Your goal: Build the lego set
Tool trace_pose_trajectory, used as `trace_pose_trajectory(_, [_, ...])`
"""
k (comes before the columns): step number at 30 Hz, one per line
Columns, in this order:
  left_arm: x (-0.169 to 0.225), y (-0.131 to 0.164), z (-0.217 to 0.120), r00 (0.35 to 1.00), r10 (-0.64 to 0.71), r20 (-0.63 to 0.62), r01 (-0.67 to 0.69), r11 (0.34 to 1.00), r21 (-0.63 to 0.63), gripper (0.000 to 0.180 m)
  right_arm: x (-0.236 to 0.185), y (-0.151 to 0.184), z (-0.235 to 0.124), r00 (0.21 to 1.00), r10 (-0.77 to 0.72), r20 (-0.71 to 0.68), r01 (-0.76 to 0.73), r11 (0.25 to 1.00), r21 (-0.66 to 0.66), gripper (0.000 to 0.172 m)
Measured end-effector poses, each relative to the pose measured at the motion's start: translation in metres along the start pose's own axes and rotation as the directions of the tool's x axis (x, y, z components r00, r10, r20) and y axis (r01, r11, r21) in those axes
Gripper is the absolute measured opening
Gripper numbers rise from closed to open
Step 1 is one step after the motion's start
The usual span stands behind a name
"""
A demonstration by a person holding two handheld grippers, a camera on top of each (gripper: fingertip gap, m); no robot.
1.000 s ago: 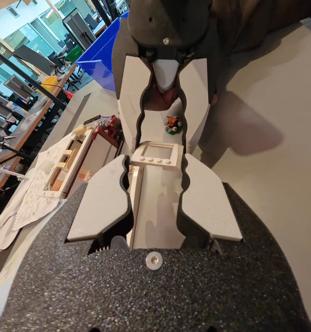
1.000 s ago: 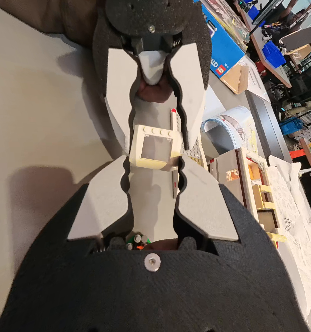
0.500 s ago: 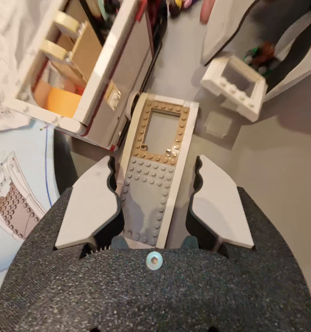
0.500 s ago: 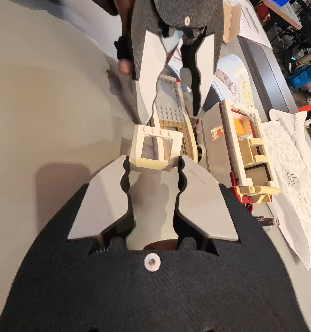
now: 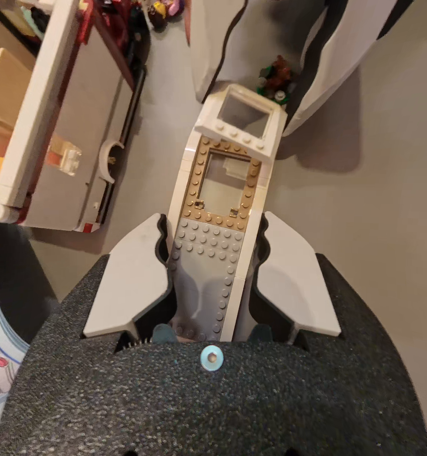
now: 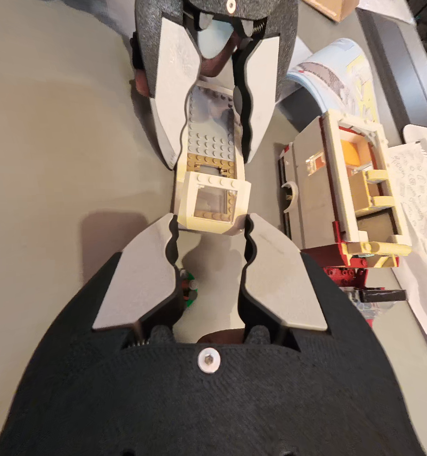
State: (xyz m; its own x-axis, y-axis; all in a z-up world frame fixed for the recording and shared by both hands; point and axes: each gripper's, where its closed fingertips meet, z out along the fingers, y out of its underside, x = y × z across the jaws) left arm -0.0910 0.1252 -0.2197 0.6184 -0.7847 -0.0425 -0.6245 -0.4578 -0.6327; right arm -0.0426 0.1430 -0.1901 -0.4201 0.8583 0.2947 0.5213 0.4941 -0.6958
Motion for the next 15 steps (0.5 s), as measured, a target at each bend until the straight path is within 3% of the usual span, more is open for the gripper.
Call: trace_pose_trajectory(15, [0.020, -0.004, 0.001, 0.997, 0.070, -0.037, -0.069, 0.998, 0.008, 0.072, -0.024, 0.000, 0.010, 0.986, 0.072, 0.148, -0.071, 0.997, -0.014, 0.052])
